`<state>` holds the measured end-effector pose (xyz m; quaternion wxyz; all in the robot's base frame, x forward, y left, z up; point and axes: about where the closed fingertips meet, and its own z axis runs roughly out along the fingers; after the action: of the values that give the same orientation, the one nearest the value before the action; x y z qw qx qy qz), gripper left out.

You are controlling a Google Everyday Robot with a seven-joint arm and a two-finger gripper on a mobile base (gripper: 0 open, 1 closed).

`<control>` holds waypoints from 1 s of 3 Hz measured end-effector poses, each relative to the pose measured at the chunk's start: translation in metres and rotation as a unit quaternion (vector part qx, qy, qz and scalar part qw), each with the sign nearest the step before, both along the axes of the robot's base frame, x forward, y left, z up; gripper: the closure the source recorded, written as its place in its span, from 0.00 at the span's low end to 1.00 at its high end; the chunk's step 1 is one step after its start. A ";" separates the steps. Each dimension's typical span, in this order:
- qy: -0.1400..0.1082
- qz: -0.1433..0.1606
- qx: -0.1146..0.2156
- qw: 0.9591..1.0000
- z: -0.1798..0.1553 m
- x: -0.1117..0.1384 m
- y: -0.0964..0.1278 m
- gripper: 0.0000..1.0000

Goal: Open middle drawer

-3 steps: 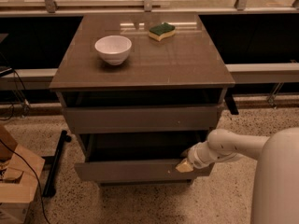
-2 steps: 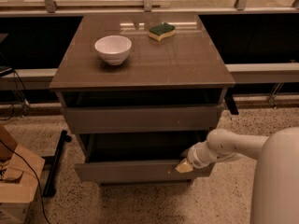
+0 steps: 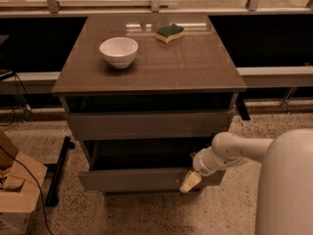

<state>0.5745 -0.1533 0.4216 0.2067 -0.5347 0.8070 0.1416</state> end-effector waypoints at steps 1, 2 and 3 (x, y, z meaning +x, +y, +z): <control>0.036 0.054 -0.034 0.997 -0.008 -0.028 -0.001 0.00; 0.066 0.087 -0.060 0.992 -0.008 -0.060 -0.007 0.19; 0.089 0.110 -0.074 0.987 -0.005 -0.090 -0.007 0.43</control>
Offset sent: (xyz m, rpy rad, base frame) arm -0.0978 -0.0187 -0.0050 -0.1872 0.2051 0.2537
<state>0.4841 -0.1607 0.4167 0.0772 -0.6195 0.7665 0.1504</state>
